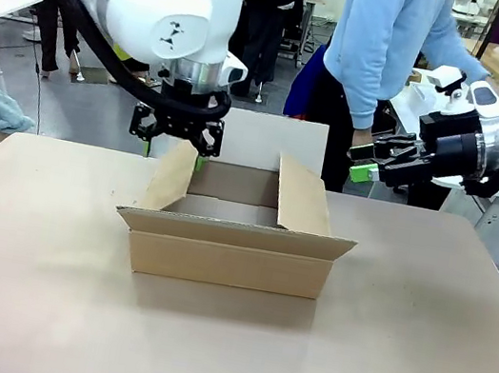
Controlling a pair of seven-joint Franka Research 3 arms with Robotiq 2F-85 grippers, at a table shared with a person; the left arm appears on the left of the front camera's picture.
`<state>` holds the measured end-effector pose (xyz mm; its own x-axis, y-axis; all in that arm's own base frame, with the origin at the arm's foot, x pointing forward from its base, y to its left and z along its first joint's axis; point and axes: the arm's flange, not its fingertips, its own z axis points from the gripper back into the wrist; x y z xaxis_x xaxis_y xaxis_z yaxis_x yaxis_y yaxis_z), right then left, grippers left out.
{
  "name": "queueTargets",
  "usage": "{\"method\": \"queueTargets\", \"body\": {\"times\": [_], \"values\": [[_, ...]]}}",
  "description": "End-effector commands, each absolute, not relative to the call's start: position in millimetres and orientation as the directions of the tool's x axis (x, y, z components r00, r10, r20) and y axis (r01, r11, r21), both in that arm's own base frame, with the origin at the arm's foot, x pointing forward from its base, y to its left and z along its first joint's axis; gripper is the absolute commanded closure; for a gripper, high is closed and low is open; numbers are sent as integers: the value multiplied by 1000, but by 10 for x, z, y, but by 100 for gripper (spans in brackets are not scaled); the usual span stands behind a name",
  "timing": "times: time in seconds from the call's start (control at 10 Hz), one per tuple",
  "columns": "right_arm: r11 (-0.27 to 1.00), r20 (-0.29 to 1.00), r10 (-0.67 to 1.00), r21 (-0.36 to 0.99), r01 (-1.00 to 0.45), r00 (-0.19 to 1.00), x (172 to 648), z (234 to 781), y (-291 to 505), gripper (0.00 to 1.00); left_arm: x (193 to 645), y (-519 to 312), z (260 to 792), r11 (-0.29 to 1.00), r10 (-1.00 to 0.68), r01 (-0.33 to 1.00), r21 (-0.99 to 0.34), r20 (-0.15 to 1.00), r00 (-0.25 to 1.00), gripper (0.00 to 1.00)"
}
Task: Pack the gift set into the box.
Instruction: Place both hands on the side flaps of the Package Box and spread them outward.
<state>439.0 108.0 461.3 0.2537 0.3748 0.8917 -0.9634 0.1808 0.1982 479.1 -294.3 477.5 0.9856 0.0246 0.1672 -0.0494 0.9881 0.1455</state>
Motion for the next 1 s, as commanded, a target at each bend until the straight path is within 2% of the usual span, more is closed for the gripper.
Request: {"method": "queueTargets", "body": {"times": [0.0, 0.2, 0.5, 0.9], "values": [[168, 892, 379, 194, -966, 245, 4388, 4638, 1057, 0, 4610, -2660, 4785, 978, 84, -121, 169, 211, 974, 0], [168, 892, 379, 194, -966, 245, 4388, 4638, 1057, 0, 4602, -2364, 4836, 974, 149, -179, 137, 203, 968, 0], [168, 892, 379, 194, -966, 245, 4388, 4638, 1057, 0, 4480, -1820, 4851, 970, 238, -243, 8, 164, 957, 0], [168, 892, 379, 194, -966, 245, 4388, 4638, 1057, 0, 4702, -1051, 4423, 955, 110, -102, -280, 16, 994, 0]]}}
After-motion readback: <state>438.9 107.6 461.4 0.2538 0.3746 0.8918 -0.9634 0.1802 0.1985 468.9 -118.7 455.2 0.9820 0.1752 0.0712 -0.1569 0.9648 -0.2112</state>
